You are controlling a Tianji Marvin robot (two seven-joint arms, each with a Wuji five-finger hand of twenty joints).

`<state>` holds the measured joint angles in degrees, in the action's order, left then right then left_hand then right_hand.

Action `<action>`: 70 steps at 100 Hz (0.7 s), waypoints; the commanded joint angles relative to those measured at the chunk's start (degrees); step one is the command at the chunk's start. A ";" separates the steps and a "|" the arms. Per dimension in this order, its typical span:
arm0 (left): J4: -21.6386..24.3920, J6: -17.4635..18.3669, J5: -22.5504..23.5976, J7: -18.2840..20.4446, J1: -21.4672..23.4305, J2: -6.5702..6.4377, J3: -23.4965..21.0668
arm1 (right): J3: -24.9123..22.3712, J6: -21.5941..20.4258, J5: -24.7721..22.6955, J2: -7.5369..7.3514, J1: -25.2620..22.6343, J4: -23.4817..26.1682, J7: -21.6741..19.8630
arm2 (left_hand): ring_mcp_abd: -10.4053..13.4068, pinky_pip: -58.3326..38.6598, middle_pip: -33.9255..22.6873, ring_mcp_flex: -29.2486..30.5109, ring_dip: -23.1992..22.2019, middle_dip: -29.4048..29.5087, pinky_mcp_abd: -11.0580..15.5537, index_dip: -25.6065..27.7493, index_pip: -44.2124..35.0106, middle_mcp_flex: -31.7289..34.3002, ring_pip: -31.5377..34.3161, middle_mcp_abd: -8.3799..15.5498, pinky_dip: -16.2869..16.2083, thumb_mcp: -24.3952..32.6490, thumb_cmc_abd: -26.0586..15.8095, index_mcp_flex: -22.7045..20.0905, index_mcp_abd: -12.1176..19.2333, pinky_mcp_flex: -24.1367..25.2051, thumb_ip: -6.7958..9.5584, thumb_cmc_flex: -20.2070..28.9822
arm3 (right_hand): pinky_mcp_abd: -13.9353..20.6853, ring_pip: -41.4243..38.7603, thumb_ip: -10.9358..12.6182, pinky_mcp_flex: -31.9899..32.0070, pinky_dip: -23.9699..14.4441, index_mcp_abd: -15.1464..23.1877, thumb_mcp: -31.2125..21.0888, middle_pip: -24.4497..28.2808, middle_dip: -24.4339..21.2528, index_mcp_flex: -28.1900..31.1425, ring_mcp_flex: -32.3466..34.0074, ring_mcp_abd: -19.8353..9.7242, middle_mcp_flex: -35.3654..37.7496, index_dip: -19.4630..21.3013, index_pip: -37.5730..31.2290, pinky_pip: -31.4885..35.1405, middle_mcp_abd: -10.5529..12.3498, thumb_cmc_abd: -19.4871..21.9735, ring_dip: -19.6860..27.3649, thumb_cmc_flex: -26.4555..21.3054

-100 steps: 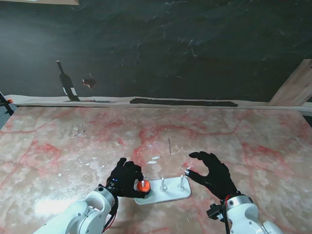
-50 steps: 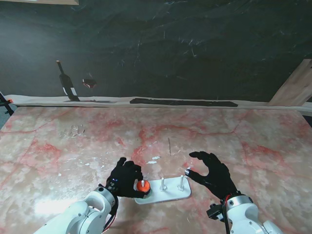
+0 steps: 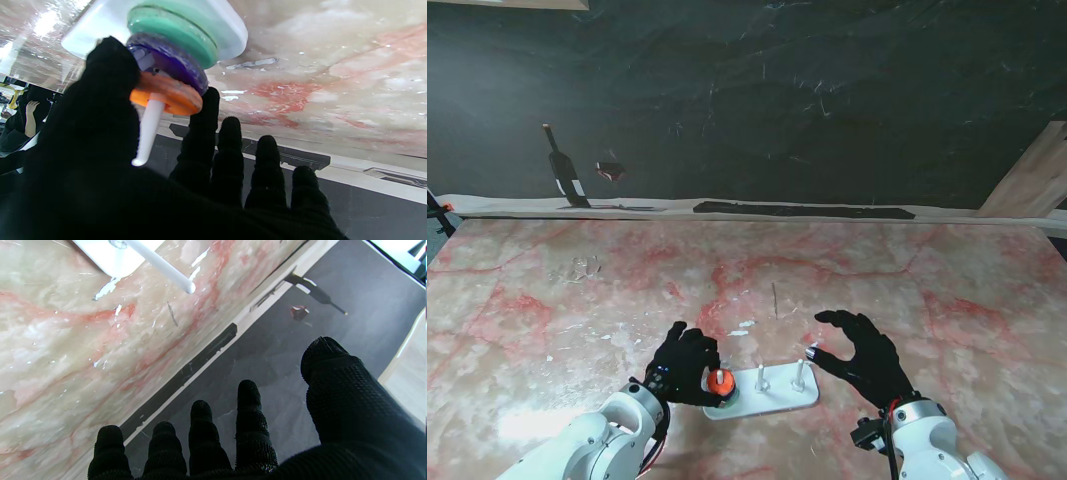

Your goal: Move the three rings of the Hanoi Tower from the left rod to the right rod

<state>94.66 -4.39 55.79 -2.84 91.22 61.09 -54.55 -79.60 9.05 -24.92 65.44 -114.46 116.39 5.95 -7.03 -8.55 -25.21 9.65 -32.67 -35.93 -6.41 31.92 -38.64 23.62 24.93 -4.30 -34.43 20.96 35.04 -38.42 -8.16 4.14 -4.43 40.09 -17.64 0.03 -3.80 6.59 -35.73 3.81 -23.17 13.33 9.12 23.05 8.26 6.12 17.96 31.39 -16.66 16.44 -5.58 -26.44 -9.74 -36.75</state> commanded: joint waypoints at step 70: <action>3.74 0.86 1.15 4.46 1.21 -0.56 -1.89 | 0.28 0.18 0.04 0.14 0.09 -0.28 -0.35 | 0.43 0.39 0.72 -1.82 0.16 0.79 0.42 0.39 -2.93 -0.51 0.02 -0.72 0.29 4.88 -4.45 -1.18 4.54 0.32 4.36 3.58 | 0.77 0.30 0.87 0.91 -0.10 -0.03 0.07 0.66 0.62 -3.20 1.02 0.08 -1.19 -0.64 1.02 0.85 0.17 -1.03 -0.12 -0.47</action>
<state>97.82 -3.87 57.15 0.99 92.34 60.75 -56.36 -79.52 9.17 -24.86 65.43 -114.08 116.08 5.63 -7.02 -8.55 -25.17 9.64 -32.67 -35.47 -6.41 31.94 -39.22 23.62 24.94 -4.30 -34.43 20.96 34.98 -38.36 -8.21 4.14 -4.44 40.12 -17.67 0.03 -3.80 6.67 -35.73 3.80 -23.17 13.35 9.16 21.70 8.26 6.13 17.89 31.30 -16.49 16.58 -5.61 -26.52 -9.74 -36.75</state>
